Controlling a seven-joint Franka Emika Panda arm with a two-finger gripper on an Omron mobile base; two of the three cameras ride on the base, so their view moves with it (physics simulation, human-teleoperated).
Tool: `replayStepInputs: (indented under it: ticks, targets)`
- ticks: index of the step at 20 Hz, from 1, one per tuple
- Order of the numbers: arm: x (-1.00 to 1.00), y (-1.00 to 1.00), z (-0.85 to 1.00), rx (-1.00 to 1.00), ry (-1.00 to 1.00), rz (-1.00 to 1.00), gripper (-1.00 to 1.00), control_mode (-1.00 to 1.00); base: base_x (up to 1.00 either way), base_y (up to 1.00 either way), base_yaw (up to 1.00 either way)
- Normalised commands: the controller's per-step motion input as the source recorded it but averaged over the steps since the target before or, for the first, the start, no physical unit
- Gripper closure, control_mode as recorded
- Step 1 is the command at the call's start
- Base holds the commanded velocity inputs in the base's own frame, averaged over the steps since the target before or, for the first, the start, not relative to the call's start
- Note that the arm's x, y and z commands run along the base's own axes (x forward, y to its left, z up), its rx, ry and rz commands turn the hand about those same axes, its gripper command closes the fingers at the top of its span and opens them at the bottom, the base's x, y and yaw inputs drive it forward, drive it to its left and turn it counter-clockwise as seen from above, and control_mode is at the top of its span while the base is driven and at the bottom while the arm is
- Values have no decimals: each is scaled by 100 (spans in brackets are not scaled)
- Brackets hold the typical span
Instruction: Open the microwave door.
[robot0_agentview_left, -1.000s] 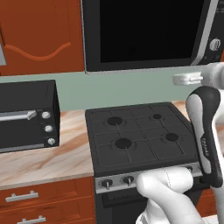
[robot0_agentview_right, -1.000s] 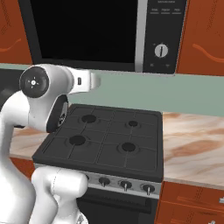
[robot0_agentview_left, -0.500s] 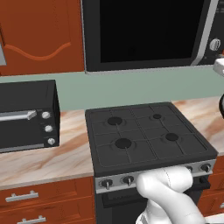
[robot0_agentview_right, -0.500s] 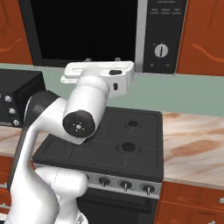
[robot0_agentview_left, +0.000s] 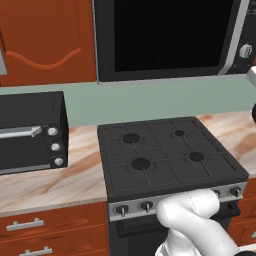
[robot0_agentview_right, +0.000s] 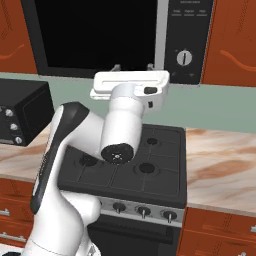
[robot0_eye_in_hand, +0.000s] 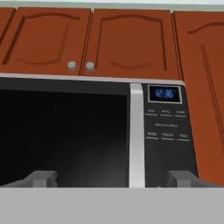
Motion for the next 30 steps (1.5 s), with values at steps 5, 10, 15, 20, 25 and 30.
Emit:
replayStepInputs:
  ticks: [5,10,15,20,25,30]
  targets:
    - [45,-3,35,1,3,2,-100,-100,0,0,0]
    - [43,0,28,0,8,6,-100,-100,0,0,0]
    - [39,-9,1,0,9,8,-100,-100,0,0,0]
    - [33,-30,0,1,3,1,-100,-100,0,0,0]
    - [50,-12,0,0,3,0,-100,-100,0,0,0]
    - [59,0,0,0,6,0,-100,-100,0,0,0]
